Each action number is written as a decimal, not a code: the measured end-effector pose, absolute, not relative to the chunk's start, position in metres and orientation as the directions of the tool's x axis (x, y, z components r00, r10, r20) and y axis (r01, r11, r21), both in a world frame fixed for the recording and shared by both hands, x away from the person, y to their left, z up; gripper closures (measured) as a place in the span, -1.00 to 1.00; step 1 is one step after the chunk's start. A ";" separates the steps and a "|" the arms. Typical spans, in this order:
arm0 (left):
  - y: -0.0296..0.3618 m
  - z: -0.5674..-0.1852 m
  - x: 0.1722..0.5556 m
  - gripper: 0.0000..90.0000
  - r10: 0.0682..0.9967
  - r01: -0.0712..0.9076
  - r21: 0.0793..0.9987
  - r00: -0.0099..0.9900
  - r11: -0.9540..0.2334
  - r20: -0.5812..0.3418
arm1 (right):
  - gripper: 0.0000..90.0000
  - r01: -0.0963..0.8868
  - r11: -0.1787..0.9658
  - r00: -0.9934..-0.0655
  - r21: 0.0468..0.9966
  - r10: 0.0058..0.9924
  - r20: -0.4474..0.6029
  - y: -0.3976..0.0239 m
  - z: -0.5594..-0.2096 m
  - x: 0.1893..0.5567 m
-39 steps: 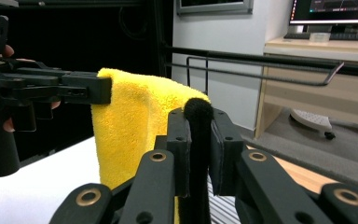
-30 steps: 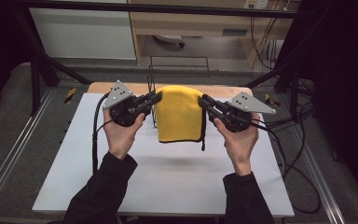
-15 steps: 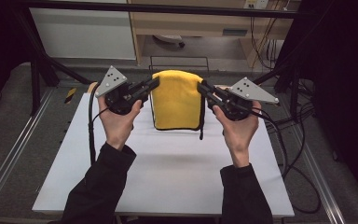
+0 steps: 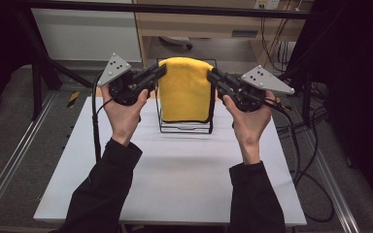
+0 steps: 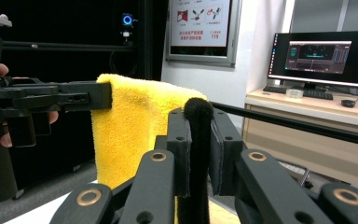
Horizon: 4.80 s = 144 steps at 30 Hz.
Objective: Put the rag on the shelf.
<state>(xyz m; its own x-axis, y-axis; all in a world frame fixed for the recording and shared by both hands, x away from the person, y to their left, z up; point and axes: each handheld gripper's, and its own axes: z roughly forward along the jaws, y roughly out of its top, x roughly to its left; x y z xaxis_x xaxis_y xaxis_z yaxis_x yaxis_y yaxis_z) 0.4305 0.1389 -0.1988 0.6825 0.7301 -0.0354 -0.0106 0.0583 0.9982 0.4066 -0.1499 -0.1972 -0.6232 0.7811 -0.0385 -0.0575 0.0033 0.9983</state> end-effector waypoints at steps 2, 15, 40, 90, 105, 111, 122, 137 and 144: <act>0.138 -0.195 0.432 0.83 0.732 -0.016 0.998 0.680 0.059 -0.032 | 0.79 -0.059 -0.002 -0.622 0.998 0.782 -0.035 -0.150 -0.193 0.408; 0.139 -0.175 0.444 0.83 0.743 -0.041 0.996 0.669 0.076 -0.029 | 0.79 -0.092 -0.015 -0.614 0.996 0.788 -0.044 -0.147 -0.172 0.423; 0.141 -0.126 0.467 0.82 0.775 -0.106 0.992 0.632 0.066 0.016 | 0.79 -0.140 -0.036 -0.611 0.989 0.790 -0.058 -0.143 -0.128 0.453; 0.143 -0.197 0.532 0.82 0.782 -0.024 0.998 0.619 -0.063 0.064 | 0.79 -0.072 0.127 -0.600 0.989 0.787 -0.144 -0.137 -0.190 0.526; 0.141 -0.215 0.537 0.82 0.774 0.016 0.995 0.629 -0.097 0.065 | 0.79 -0.016 0.151 -0.605 0.988 0.785 -0.130 -0.138 -0.218 0.535; 0.141 -0.206 0.528 0.82 0.754 -0.020 0.996 0.652 -0.085 0.077 | 0.79 -0.047 0.111 -0.615 0.993 0.780 -0.116 -0.147 -0.210 0.527; 0.139 -0.203 0.515 0.82 0.739 -0.026 0.995 0.667 -0.099 0.091 | 0.79 -0.067 0.120 -0.619 0.991 0.774 -0.135 -0.153 -0.208 0.512; 0.143 -0.205 0.498 0.81 0.717 -0.038 0.991 0.687 -0.128 0.119 | 0.78 -0.072 0.137 -0.627 0.988 0.764 -0.151 -0.153 -0.209 0.492; 0.145 -0.209 0.491 0.80 0.705 -0.015 0.987 0.699 -0.159 0.124 | 0.77 -0.041 0.161 -0.634 0.986 0.758 -0.150 -0.152 -0.211 0.484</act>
